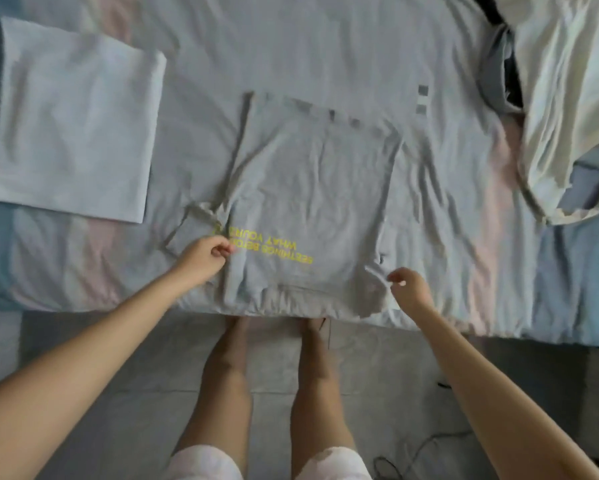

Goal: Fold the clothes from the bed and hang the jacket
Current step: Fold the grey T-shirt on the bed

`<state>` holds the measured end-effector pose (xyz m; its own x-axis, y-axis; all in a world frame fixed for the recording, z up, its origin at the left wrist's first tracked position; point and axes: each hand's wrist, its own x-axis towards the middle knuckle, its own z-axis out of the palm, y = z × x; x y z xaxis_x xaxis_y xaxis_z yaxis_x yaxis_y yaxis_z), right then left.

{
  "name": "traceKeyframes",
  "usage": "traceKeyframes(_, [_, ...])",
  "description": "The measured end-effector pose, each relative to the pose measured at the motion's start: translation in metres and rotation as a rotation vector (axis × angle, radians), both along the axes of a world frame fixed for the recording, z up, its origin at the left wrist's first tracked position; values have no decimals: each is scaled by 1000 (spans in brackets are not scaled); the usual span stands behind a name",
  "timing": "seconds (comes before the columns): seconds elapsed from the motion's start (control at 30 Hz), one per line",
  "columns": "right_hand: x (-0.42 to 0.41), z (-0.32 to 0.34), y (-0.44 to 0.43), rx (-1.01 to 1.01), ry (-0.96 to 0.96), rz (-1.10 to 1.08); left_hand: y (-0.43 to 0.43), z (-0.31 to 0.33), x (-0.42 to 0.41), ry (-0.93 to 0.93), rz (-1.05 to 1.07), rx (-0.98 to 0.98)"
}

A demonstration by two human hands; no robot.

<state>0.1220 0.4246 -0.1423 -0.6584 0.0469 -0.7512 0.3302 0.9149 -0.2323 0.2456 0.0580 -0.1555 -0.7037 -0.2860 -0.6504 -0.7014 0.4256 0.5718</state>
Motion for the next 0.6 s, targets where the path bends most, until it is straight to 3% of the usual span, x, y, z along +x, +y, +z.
traceKeyframes(0.13, [-51,-39,-35,-160,221,-294,-20,-43,-63,166,170,-238])
traceKeyframes(0.27, [-125,-70,-84,-371,333,-477,-32,-82,-138,185,171,-296])
traceKeyframes(0.37, [-169,-86,-114,-386,475,-540,-29,-99,-190,241,265,-226])
traceKeyframes(0.47, [-191,-95,-129,-274,642,-580,-30,-101,-231,393,427,-140])
traceKeyframes(0.6, [-224,-88,-134,-279,812,-578,-44,-86,-261,632,361,-316])
